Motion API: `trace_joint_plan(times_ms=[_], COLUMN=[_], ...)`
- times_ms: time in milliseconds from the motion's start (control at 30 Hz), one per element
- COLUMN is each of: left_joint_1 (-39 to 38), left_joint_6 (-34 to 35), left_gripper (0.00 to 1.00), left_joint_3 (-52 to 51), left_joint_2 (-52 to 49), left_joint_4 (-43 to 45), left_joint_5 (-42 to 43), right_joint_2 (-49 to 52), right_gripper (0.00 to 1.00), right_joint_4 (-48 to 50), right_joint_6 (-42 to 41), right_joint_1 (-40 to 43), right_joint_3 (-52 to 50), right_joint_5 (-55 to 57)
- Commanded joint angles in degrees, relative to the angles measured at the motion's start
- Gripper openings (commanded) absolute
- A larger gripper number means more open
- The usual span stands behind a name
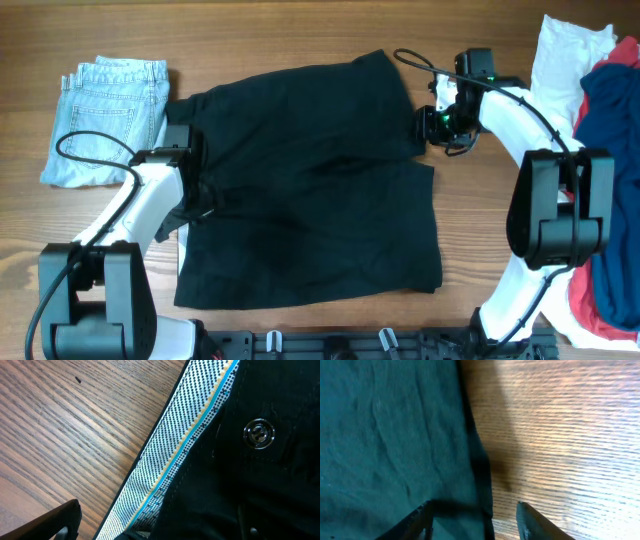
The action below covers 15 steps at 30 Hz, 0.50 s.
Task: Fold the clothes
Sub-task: 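Release the right gripper and move it toward the pants' top right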
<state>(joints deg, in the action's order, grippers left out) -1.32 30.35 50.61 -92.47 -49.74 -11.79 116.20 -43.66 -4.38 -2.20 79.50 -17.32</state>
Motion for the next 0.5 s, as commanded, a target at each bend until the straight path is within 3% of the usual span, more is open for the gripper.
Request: trace_joint_plan(times_ms=[0, 33, 133, 167, 467], left_joint_1=[0.5, 0.5, 0.5, 0.5, 0.4], left_joint_6=[0.6, 0.9, 1.9, 1.9, -1.8], left_gripper=[1.00, 1.00, 1.00, 1.00, 1.00], left_joint_3=[0.3, 0.4, 0.4, 0.4, 0.5], left_joint_2=[0.5, 0.8, 1.1, 1.1, 1.1], left_joint_4=[0.0, 0.0, 0.2, 0.4, 7.1], left_joint_5=[0.2, 0.8, 0.9, 1.3, 11.9], right_joint_2=[2.5, 3.4, 4.2, 4.2, 1.6], right_gripper=[0.47, 0.41, 0.08, 0.04, 0.04], right_joint_4=[-0.4, -0.5, -0.2, 0.0, -1.5], right_joint_6=[2.2, 3.8, 4.4, 4.2, 0.8], right_joint_1=[-1.2, -1.4, -1.5, -1.3, 6.0], right_joint_3=[-0.5, -0.5, -0.5, -0.5, -0.3], right_joint_5=[-0.6, -2.5, -2.8, -1.7, 8.5])
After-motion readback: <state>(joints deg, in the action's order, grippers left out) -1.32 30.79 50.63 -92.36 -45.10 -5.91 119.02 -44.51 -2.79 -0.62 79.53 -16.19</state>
